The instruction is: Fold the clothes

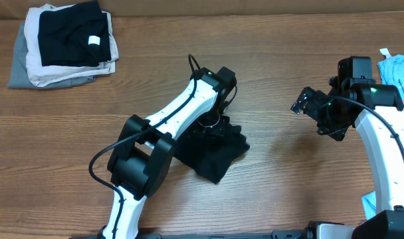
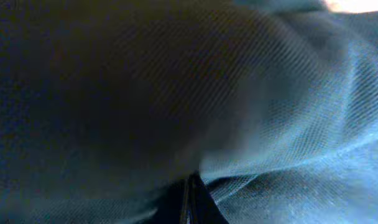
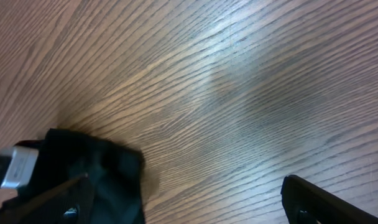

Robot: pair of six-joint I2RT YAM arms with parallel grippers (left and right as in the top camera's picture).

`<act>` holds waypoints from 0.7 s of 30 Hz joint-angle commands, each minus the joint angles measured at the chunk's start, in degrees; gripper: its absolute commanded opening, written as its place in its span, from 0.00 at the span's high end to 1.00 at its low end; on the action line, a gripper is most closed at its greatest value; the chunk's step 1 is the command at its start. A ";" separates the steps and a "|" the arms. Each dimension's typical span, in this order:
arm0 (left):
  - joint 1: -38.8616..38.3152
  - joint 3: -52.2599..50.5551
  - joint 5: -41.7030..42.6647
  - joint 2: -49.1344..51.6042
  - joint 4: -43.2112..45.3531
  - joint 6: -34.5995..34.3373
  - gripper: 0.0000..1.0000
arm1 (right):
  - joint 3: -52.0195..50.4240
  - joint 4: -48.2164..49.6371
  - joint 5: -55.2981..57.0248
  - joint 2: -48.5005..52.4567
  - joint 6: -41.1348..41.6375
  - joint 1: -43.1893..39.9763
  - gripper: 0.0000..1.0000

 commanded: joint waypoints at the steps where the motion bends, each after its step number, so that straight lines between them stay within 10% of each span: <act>1: 0.81 6.97 -2.78 -0.68 -5.68 0.92 0.96 | -0.28 -0.26 -0.48 0.17 -0.02 0.26 0.00; 21: 2.51 3.08 -6.71 -2.56 -21.22 0.09 0.91 | -0.28 -0.11 -0.46 0.17 -0.04 0.26 0.00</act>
